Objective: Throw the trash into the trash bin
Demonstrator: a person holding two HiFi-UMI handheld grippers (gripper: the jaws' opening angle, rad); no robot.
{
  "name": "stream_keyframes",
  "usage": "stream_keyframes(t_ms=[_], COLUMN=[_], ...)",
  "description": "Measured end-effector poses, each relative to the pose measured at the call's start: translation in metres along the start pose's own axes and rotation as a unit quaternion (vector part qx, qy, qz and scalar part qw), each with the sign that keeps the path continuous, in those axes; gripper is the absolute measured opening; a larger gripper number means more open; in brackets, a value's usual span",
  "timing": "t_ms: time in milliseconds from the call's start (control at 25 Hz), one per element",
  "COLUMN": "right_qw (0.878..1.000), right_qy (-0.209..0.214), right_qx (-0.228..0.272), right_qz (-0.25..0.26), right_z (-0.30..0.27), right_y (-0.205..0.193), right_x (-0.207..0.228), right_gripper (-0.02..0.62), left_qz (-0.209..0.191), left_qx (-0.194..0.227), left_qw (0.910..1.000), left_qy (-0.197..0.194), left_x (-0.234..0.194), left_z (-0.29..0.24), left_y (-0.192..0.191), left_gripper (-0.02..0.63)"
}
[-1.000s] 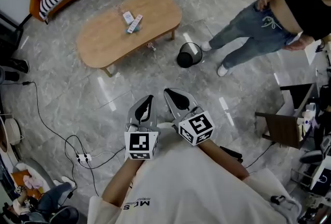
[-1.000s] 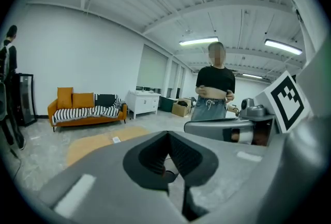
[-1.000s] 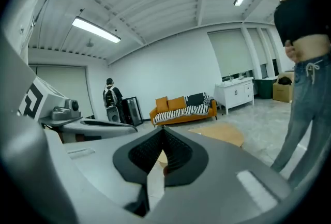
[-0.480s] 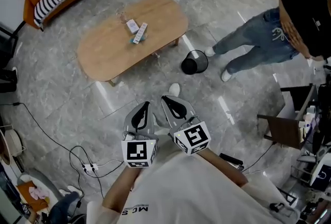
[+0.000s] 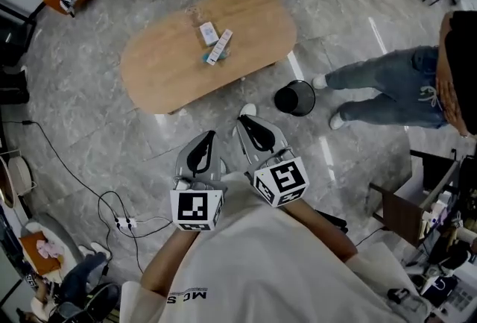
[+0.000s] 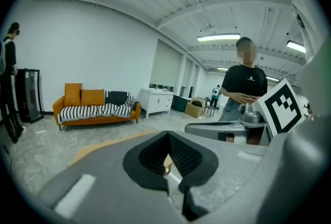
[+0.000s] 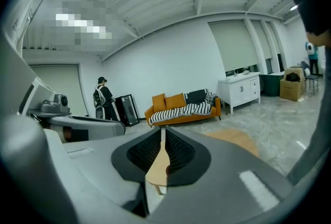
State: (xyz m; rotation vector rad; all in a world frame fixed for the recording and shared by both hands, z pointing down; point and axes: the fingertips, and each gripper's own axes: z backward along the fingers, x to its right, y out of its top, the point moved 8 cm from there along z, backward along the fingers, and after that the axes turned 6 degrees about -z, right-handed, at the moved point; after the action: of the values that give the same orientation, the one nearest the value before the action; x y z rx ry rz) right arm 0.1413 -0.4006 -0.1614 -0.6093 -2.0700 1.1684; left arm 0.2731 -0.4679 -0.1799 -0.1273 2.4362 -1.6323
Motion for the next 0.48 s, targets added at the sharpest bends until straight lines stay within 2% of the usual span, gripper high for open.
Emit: stream_keyframes(t_ms=[280,480], right_qw=[0.999,0.998], right_qy=[0.024,0.037], right_qx=[-0.016,-0.034], right_qz=[-0.014,-0.031], right_z=[-0.053,-0.086], right_y=[0.052,0.063], right_x=[0.068,0.113], right_gripper=[0.084,0.097], left_qz=[-0.014,-0.021], left_qx=[-0.023,-0.043], left_qw=[0.9994,0.9982], left_qy=[0.024,0.035], left_x=[-0.009,-0.013], left_z=[-0.088,-0.141], left_y=[0.047,0.053], left_gripper=[0.000,0.000])
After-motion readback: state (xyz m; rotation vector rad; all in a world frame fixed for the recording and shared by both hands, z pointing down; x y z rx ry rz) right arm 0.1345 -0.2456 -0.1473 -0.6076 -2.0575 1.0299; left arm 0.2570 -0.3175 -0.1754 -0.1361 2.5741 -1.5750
